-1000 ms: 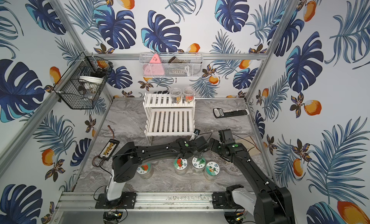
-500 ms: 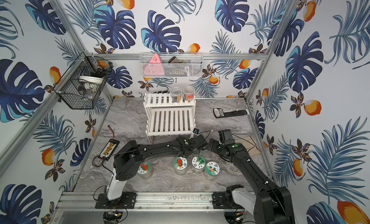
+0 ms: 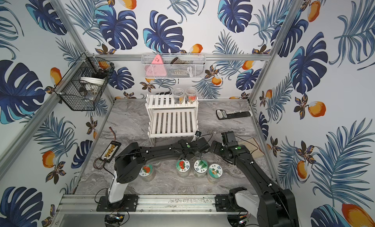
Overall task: Place the seed container on the shelf
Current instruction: Pick up the seed jar at the center of the board.
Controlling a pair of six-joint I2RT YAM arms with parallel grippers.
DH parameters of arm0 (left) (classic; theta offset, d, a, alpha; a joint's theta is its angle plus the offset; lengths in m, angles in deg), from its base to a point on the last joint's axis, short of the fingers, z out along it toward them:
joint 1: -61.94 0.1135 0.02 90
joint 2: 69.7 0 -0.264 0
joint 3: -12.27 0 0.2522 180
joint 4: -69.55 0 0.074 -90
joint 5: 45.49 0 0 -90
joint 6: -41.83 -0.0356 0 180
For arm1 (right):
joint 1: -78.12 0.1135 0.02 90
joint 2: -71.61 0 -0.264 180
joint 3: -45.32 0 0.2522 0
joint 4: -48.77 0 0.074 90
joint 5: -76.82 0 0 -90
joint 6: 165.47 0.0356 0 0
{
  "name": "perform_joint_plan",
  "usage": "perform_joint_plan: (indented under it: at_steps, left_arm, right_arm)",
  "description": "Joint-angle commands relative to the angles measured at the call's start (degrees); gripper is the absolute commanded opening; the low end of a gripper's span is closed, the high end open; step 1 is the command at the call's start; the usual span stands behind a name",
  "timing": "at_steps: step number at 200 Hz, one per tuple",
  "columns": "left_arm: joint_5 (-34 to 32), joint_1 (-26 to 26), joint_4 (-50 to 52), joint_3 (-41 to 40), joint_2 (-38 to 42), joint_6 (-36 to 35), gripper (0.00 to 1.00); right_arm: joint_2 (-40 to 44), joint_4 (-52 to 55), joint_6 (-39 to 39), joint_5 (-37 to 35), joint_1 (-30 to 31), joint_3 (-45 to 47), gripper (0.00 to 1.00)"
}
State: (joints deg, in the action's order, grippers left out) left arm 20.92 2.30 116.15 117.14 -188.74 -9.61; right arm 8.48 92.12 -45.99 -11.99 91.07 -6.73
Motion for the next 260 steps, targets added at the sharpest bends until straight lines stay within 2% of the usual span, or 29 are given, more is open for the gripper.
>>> perform_joint_plan:
  at_steps: [1, 56, 114, 198, 236, 260]
  left_arm:
    - [-0.4, -0.4, -0.2, 0.3, -0.1, -1.9, 0.85]
    - [0.5, -1.0, -2.8, -1.8, 1.2, -3.4, 0.77]
    - [1.8, -3.2, -4.1, -3.9, 3.1, -6.8, 0.77]
    - [1.9, -2.6, -2.6, -1.3, 0.4, -5.0, 0.91]
    - [3.0, -2.2, -2.5, -0.2, -0.5, -5.3, 0.91]
    - [3.4, -2.0, -2.4, 0.2, -1.0, -5.5, 0.88]
  right_arm:
    - [0.2, -0.6, -0.4, 0.5, 0.0, 0.1, 1.00]
    - [1.0, 0.3, -1.1, 0.0, 0.0, 0.0, 1.00]
    - [2.6, 1.2, -1.0, -0.9, 0.0, 0.2, 1.00]
    - [2.0, 1.5, 0.0, -2.5, 0.0, 0.1, 1.00]
    - [2.2, 0.8, 0.4, -2.3, -0.1, 0.6, 1.00]
    - [1.8, 0.3, 0.7, -1.0, -0.1, 0.6, 1.00]
